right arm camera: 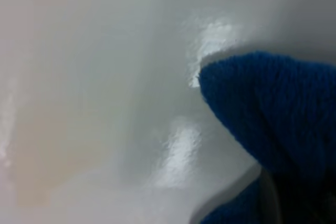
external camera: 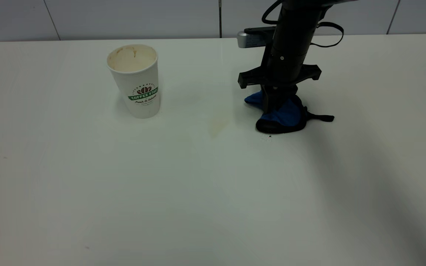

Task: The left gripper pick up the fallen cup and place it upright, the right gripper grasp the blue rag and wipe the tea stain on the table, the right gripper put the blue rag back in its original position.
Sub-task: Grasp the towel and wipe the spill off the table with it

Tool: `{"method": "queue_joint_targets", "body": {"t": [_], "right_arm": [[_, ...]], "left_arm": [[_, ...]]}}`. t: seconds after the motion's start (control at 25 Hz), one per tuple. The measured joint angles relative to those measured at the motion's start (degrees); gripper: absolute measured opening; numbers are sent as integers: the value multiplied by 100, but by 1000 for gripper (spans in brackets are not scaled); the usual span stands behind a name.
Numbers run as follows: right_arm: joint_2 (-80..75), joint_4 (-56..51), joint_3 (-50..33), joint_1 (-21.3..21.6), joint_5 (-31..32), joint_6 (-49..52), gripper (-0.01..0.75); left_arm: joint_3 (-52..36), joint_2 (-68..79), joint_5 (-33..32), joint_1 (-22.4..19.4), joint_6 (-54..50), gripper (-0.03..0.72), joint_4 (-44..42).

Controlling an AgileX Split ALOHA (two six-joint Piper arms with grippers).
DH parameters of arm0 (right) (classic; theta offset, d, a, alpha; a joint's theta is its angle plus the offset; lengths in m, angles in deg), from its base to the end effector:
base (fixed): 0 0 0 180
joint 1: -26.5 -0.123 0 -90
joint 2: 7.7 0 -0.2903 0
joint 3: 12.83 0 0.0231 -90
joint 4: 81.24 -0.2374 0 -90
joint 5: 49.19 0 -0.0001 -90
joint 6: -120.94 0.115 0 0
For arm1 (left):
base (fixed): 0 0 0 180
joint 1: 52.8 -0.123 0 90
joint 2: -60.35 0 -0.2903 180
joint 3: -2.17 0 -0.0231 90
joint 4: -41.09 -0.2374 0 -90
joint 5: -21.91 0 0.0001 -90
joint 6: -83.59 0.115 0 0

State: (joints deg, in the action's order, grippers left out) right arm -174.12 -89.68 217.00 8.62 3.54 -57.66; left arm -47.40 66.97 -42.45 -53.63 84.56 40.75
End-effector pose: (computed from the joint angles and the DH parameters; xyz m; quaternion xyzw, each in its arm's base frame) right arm 0.4969 0.1744 -0.0066 -0.1038 0.9883 0.0771 0.0810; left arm -0.0050 0.0005 0.2492 0.0008 0.8684 0.0107 0.4957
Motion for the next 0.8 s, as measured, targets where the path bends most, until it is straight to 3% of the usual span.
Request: {"method": "queue_joint_targets", "body": {"t": [0.2, 0.44, 0.6, 0.8], "right_arm": [[-5, -282, 0, -632, -10, -64, 67], [-24, -407, 0, -1353, -697, -94, 67], [-31, -347, 0, -1349, -1112, -94, 67], [-31, 27, 0, -877, -1159, -88, 67]], "left_arm": [[0, 0, 0, 0, 0, 564, 0], [0, 0, 0, 0, 0, 564, 0], [0, 0, 0, 0, 0, 564, 0], [0, 0, 0, 0, 0, 564, 0]]}}
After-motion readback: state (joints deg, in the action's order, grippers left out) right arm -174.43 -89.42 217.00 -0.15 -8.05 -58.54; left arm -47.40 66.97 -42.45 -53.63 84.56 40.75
